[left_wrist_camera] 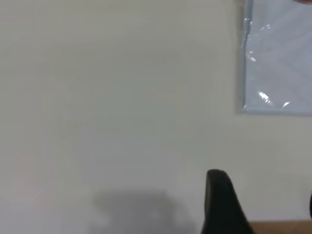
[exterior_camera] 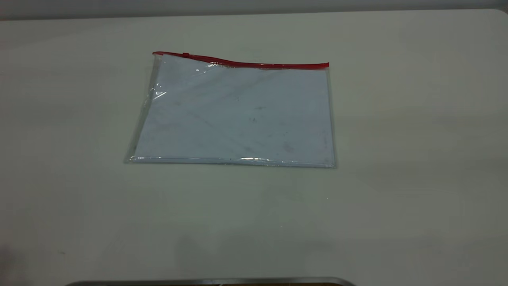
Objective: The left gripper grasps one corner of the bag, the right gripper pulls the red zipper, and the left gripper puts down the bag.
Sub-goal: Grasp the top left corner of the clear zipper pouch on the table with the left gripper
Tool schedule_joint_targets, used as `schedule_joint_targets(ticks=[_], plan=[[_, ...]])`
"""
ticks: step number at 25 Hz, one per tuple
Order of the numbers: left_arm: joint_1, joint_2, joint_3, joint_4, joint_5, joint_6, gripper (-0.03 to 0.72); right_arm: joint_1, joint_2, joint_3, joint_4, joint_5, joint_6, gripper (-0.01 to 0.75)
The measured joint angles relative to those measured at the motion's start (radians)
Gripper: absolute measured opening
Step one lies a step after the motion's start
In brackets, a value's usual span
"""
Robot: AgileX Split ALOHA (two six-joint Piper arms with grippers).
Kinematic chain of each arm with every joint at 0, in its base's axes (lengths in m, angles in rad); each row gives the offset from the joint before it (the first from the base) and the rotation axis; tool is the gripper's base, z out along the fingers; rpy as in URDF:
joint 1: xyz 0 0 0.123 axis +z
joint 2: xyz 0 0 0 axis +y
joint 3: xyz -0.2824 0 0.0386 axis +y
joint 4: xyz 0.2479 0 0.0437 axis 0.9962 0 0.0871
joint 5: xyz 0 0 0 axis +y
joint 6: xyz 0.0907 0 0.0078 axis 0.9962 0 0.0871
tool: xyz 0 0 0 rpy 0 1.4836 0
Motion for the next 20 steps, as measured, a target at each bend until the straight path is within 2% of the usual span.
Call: schedule_joint_targets(ticks=[3,9,15,20], plan=[[0.000,0.156,-0.046,-0.026,-0.082,0.001,0.546,0.000,0.088,-0.002,0.014,-0.040,0.000,0.563],[0.000,0.425,-0.125,-0.090,-0.199,0.038,0.564,0.000,0.243,-0.002,0.081,-0.157,-0.021,0.572],[0.000,0.708,-0.237,-0.242,-0.239,0.196,0.564,0.000,0.389,-0.002,0.183,-0.268,-0.115,0.572],[0.000,0.926,-0.365,-0.355,-0.243,0.345,0.565,0.000,0.521,-0.002,0.259,-0.313,-0.212,0.572]])
